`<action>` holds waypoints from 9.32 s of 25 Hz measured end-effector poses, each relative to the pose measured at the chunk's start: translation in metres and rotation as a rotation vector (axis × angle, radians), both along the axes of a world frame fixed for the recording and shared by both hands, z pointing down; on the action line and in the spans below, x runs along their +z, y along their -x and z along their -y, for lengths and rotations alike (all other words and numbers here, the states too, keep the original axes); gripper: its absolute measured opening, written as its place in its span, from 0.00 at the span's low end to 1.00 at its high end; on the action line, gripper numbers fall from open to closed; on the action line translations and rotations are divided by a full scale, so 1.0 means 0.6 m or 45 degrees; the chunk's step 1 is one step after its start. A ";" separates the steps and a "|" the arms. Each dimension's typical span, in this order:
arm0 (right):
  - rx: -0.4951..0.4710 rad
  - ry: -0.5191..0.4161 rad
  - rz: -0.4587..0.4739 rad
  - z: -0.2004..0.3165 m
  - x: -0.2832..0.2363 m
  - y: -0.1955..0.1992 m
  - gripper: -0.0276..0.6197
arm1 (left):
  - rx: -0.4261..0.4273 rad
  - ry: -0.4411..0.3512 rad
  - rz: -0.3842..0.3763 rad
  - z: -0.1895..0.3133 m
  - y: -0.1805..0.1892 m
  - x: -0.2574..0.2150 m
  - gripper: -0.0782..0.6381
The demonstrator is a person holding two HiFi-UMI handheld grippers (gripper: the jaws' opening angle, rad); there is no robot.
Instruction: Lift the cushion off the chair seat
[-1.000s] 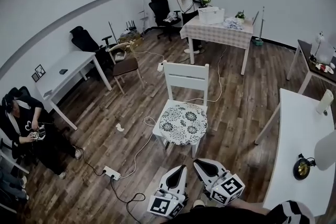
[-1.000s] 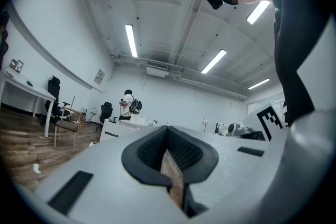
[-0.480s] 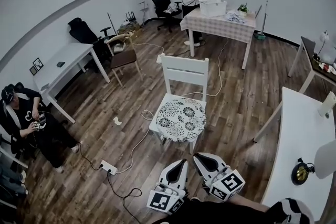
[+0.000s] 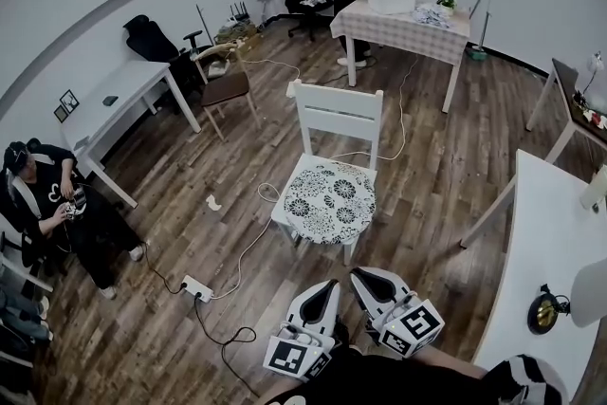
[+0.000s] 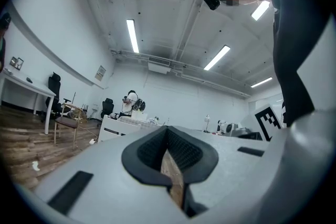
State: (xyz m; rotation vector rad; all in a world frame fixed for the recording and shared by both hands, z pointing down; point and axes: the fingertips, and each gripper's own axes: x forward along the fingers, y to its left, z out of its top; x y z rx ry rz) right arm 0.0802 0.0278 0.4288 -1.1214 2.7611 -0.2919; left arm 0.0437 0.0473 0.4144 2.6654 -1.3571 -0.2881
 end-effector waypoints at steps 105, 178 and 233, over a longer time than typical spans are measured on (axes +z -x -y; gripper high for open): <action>0.105 0.830 -0.725 0.680 0.663 0.138 0.39 | 0.017 0.244 0.189 0.651 0.281 0.156 0.11; 0.101 0.829 -1.015 0.705 0.683 0.129 0.10 | 0.115 0.295 0.134 0.666 0.256 0.179 0.11; 0.312 -0.043 -0.271 0.718 -0.031 0.156 0.09 | 0.078 -0.127 0.100 0.669 0.245 -0.050 0.11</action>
